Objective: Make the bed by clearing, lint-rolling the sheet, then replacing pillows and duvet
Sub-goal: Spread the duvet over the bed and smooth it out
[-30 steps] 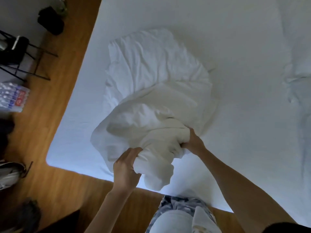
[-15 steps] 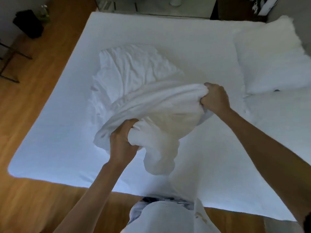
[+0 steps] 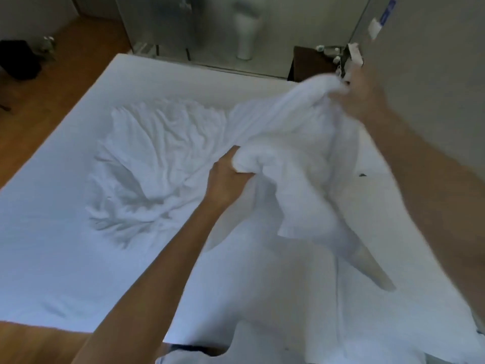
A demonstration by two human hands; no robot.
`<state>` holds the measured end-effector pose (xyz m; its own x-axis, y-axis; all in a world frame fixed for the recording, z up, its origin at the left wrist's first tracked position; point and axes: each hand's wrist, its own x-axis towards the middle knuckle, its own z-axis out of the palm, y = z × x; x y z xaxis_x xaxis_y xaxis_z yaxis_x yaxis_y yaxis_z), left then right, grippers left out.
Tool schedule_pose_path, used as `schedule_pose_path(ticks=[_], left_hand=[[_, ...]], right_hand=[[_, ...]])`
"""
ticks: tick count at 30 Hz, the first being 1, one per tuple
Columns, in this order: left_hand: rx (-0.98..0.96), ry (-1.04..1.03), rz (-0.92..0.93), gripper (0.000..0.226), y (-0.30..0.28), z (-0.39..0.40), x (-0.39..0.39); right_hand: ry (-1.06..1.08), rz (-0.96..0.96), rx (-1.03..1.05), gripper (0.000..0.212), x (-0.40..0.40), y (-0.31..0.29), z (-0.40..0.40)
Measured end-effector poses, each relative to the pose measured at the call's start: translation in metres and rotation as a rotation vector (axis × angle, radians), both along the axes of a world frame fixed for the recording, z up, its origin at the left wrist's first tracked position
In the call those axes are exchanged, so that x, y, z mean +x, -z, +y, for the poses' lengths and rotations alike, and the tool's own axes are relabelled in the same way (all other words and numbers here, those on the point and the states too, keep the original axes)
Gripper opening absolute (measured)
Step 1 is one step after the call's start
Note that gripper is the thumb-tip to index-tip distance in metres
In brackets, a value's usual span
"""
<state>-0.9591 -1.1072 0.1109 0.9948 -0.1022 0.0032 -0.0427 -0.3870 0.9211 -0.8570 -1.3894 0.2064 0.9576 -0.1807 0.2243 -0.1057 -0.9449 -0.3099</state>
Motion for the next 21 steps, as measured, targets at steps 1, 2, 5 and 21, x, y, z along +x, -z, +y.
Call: schedule_pose_path(ticks=[1, 2, 5, 21], left_hand=[[0.077, -0.005, 0.056, 0.056, 0.020, -0.010, 0.004], [0.190, 0.012, 0.110, 0.054, 0.040, -0.020, 0.004], [0.471, 0.072, 0.294, 0.046, 0.105, -0.053, -0.019], [0.571, -0.091, 0.405, 0.038, 0.134, -0.123, -0.048]], right_hand=[[0.013, 0.071, 0.029, 0.070, -0.013, 0.035, -0.019], [0.027, 0.189, 0.054, 0.071, -0.035, 0.075, -0.039], [0.118, 0.546, 0.326, 0.075, -0.150, 0.208, -0.065], [0.205, 0.680, 0.595, 0.119, -0.299, 0.345, -0.015]])
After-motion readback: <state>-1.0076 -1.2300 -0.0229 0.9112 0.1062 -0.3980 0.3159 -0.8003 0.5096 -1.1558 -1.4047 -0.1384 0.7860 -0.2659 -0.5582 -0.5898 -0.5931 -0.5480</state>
